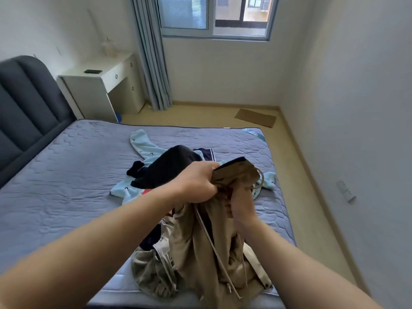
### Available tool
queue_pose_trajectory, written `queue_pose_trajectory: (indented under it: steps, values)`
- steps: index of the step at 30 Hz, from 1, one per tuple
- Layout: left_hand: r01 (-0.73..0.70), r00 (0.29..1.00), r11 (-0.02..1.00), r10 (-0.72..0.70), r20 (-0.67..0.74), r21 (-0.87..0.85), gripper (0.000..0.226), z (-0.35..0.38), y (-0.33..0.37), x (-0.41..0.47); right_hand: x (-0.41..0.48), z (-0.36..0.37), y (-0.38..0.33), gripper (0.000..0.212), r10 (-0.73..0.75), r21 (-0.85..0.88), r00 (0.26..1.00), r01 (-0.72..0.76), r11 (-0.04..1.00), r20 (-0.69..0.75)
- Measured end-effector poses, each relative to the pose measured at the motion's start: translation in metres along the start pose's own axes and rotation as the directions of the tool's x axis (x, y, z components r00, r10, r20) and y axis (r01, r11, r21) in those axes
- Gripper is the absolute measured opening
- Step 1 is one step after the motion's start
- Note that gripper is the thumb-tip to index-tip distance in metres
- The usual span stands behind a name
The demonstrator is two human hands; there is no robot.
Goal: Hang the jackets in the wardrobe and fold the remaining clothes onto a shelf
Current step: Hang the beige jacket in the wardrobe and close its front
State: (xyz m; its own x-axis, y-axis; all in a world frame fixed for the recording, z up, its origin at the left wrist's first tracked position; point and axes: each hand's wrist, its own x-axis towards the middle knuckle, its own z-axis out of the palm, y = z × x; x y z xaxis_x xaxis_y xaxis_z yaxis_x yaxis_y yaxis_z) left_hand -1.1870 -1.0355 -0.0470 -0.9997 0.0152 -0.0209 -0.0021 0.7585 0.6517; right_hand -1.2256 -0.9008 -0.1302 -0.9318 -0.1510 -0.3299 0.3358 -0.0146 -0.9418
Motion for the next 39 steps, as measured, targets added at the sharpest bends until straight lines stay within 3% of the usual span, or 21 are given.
queue_pose_trajectory:
  steps: [2, 6, 8, 11, 15, 18, 20, 23, 26, 30, 33, 35, 37, 39]
  values:
    - [-0.059, 0.997, 0.994, 0.055, -0.052, -0.093, 0.014, 0.008, 0.006, -0.011, 0.003, 0.0, 0.001, 0.046, -0.084, 0.042, 0.996, 0.086, 0.995, -0.036]
    - [-0.158, 0.982, 0.975, 0.138, -0.131, -0.154, 0.016, 0.026, 0.013, -0.022, 0.004, 0.0, 0.002, 0.035, -0.104, 0.144, 0.983, 0.126, 0.981, -0.151]
    - [-0.187, 0.974, 0.982, 0.18, -0.14, -0.037, 0.018, 0.024, 0.011, -0.021, 0.003, 0.002, 0.0, 0.036, -0.101, 0.226, 0.978, 0.142, 0.964, -0.183]
    - [-0.233, 0.952, 0.945, 0.27, -0.144, 0.231, 0.039, 0.019, 0.002, -0.017, 0.002, 0.0, -0.008, 0.008, -0.087, 0.287, 0.989, 0.117, 0.951, -0.116]
    - [-0.244, 0.912, 0.855, 0.363, -0.191, 0.459, 0.071, 0.014, -0.003, -0.006, 0.006, -0.011, -0.021, 0.013, -0.157, 0.249, 0.982, 0.179, 0.952, -0.105]
    - [-0.3, 0.821, 0.687, 0.539, -0.187, 0.661, 0.076, 0.012, -0.003, 0.006, 0.001, -0.011, -0.037, 0.023, -0.311, 0.26, 0.945, 0.328, 0.908, -0.105]
    - [-0.335, 0.78, 0.65, 0.597, -0.186, 0.682, 0.072, 0.009, 0.0, 0.017, -0.002, -0.013, -0.047, 0.027, -0.397, 0.218, 0.908, 0.418, 0.882, -0.132]
    - [-0.409, 0.76, 0.676, 0.624, -0.181, 0.613, 0.062, -0.001, 0.004, 0.037, 0.002, -0.02, -0.053, 0.022, -0.495, 0.189, 0.865, 0.501, 0.844, -0.085]
    - [-0.452, 0.75, 0.704, 0.632, -0.195, 0.548, 0.054, -0.009, 0.001, 0.052, 0.014, -0.028, -0.049, 0.017, -0.45, 0.3, 0.884, 0.398, 0.867, 0.128]
    - [-0.381, 0.816, 0.745, 0.55, -0.179, 0.547, 0.059, -0.012, -0.009, 0.059, 0.023, -0.055, -0.04, 0.036, -0.182, 0.328, 0.848, 0.01, 0.945, 0.498]
    - [-0.353, 0.845, 0.789, 0.5, -0.19, 0.504, 0.059, -0.015, -0.014, 0.058, 0.033, -0.076, -0.025, 0.048, -0.063, 0.196, 0.846, -0.05, 0.979, 0.53]
    - [-0.328, 0.855, 0.789, 0.481, -0.191, 0.519, 0.062, -0.014, -0.013, 0.054, 0.04, -0.077, -0.011, 0.043, -0.011, -0.087, 0.947, 0.042, 0.995, 0.321]
    - [-0.295, 0.866, 0.786, 0.46, -0.195, 0.543, 0.066, -0.01, -0.01, 0.049, 0.05, -0.072, 0.004, 0.044, -0.03, -0.464, 0.992, 0.084, 0.882, 0.123]
    - [-0.292, 0.851, 0.794, 0.47, -0.234, 0.534, 0.067, -0.008, -0.008, 0.044, 0.058, -0.067, 0.016, 0.084, 0.048, -0.7, 0.998, -0.01, 0.714, 0.034]
